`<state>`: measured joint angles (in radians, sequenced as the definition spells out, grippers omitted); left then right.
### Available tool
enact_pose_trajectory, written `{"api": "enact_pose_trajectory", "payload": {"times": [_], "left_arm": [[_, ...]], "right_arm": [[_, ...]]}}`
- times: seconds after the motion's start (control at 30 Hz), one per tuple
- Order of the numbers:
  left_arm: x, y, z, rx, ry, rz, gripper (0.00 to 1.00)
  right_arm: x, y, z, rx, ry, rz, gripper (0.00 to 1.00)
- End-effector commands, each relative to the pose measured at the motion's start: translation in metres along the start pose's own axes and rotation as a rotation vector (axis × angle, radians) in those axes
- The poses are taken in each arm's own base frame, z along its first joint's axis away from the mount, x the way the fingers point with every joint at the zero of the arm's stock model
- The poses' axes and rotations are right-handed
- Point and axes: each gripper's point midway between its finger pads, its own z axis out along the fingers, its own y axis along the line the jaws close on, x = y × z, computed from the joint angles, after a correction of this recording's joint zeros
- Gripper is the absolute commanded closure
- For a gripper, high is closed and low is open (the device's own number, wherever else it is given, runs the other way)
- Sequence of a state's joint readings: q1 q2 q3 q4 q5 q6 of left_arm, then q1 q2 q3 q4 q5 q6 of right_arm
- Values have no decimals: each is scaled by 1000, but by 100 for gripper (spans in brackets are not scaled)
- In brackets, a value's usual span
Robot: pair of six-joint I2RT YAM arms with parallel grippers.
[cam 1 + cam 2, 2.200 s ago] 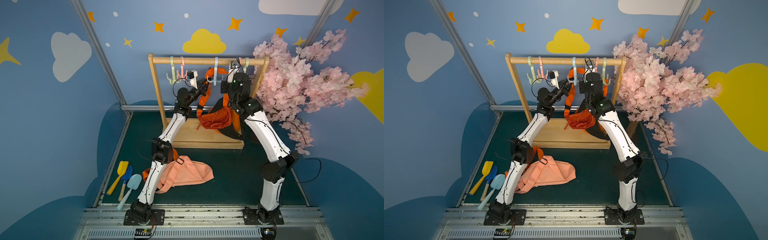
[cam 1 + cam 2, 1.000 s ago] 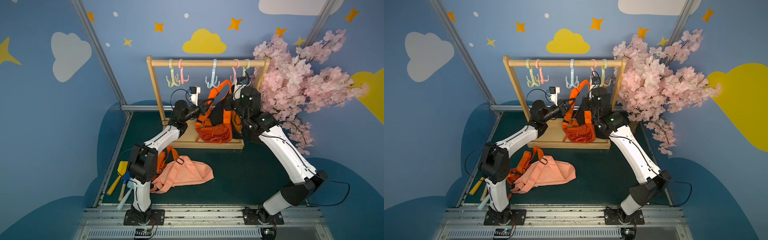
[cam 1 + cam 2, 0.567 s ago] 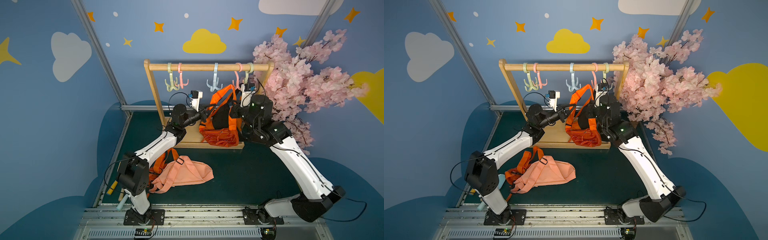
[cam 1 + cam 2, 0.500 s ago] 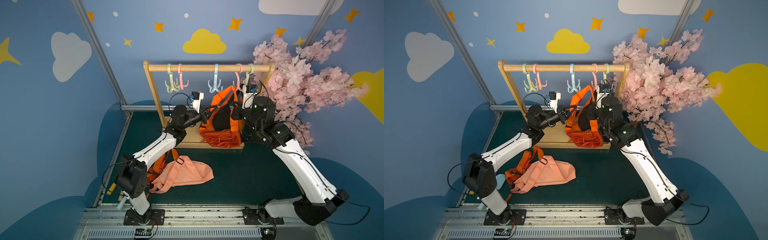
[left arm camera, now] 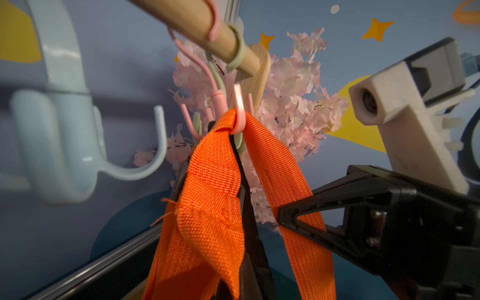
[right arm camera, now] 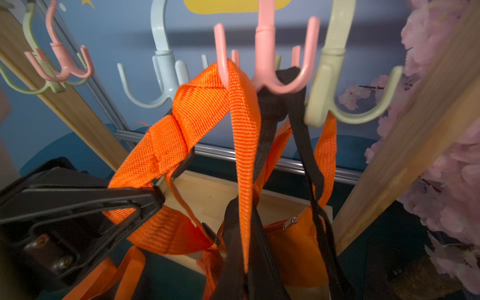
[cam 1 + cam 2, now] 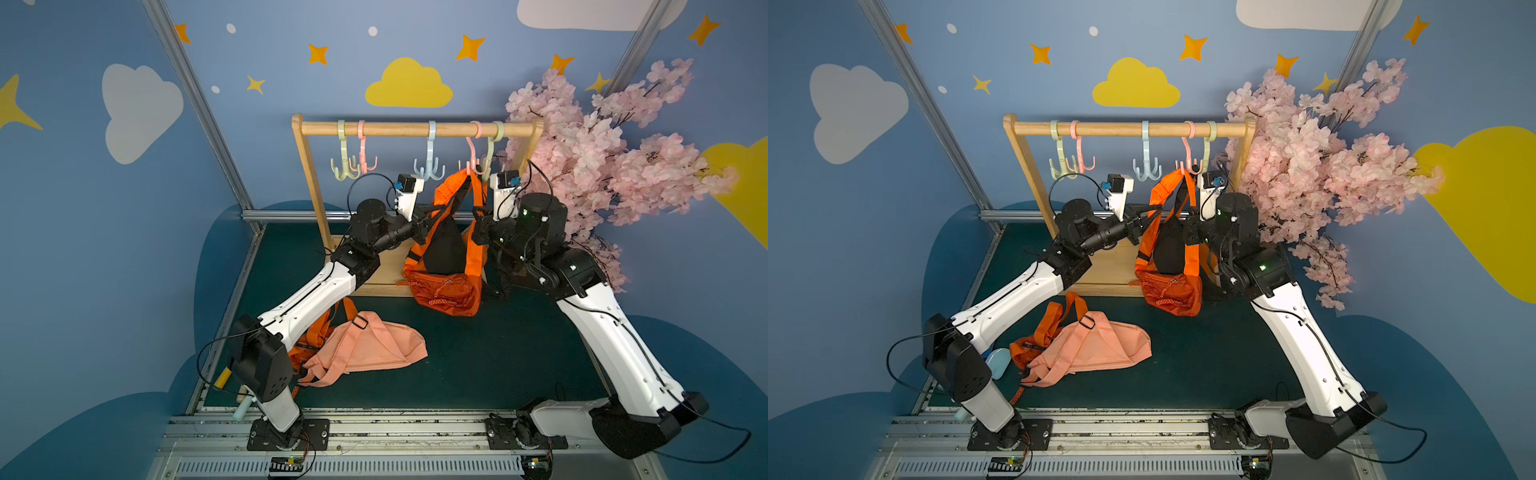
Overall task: Take the bag off the hook
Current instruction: Pick up the bag from the hook.
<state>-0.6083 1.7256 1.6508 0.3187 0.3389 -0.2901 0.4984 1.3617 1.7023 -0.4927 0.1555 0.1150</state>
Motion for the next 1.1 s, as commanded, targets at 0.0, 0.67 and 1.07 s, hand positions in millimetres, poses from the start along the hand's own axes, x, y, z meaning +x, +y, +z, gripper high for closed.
{"api": "enact_pose_trajectory", "payload": {"times": [0.0, 0.67, 1.07], "left_arm": [[-10, 13, 8, -46, 19, 46, 96], [-74, 52, 33, -127, -51, 111, 96], [-81, -2, -16, -42, -39, 140, 96]], "right_arm": [[-10, -6, 6, -4, 12, -11, 100], [-86, -4, 43, -36, -140, 8, 100], [-78, 16, -24, -115, -132, -21, 100]]}}
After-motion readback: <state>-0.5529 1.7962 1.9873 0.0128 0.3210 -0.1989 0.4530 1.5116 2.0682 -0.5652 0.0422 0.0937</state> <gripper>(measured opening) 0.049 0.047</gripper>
